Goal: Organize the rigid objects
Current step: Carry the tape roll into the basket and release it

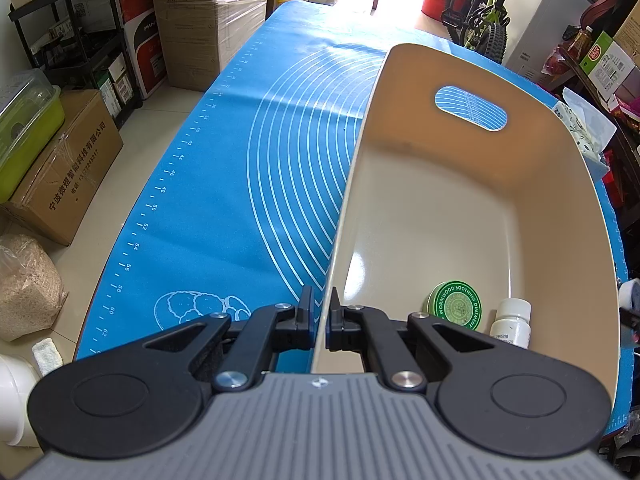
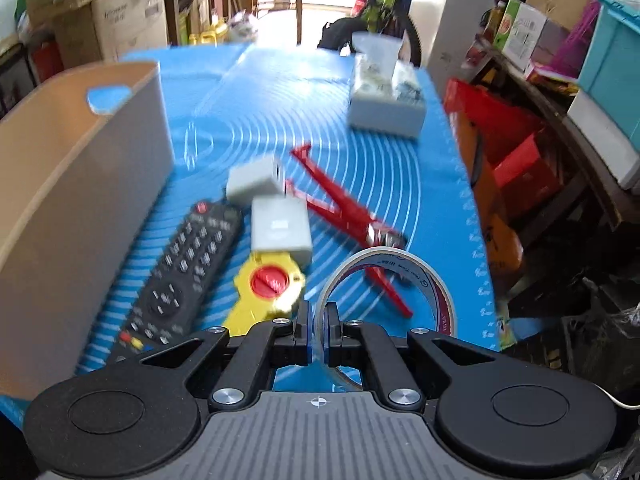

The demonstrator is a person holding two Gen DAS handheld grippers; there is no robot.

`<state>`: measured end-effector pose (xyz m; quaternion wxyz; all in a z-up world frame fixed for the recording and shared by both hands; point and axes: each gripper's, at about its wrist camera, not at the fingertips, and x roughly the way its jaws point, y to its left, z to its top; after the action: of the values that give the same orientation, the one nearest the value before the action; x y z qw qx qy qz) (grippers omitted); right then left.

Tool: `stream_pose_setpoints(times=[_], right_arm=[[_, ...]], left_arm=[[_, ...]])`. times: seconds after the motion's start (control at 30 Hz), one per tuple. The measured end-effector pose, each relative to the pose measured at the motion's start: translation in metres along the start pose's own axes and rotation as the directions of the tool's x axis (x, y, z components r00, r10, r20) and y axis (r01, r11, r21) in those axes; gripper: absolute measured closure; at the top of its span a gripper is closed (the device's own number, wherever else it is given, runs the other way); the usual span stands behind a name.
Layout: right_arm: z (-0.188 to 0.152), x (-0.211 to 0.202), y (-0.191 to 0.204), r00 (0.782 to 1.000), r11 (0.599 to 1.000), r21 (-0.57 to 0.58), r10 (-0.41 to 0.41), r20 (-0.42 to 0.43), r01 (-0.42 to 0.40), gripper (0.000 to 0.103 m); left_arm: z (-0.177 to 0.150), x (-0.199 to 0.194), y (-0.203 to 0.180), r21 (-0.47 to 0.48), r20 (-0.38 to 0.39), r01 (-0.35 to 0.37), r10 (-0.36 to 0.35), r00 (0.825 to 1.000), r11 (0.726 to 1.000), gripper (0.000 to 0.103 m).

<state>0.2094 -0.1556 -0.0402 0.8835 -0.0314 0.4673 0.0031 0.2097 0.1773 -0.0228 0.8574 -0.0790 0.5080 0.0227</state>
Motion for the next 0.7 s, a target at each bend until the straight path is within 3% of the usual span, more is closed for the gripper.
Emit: stream_pose_setpoints(times=[0.23,0.43,0.7], right_arm=[[0.027,-0.040,0.022,0.992,0.999,-0.030,0.033,0.123,-0.030,0.086],[0.054,-0.069,0.060,0.968,0.991,-0.097,0.113,0.224,-0.093,0.086],[0.080,-0.074,0.123,0.942,0.956,-0.237,0.231,0.245,-0.173,0.086]], left_arm=[[0.000,0.000,-0.001,0.001,-0.001,-0.001,0.001,1.000,1.000,0.096],[0.000,0.000,-0.001,0.000,0.000,-0.001,0.001,1.000,1.000,0.096],[0.000,0.000,-0.001,0.001,0.000,-0.001,0.001,1.000,1.000,0.096]])
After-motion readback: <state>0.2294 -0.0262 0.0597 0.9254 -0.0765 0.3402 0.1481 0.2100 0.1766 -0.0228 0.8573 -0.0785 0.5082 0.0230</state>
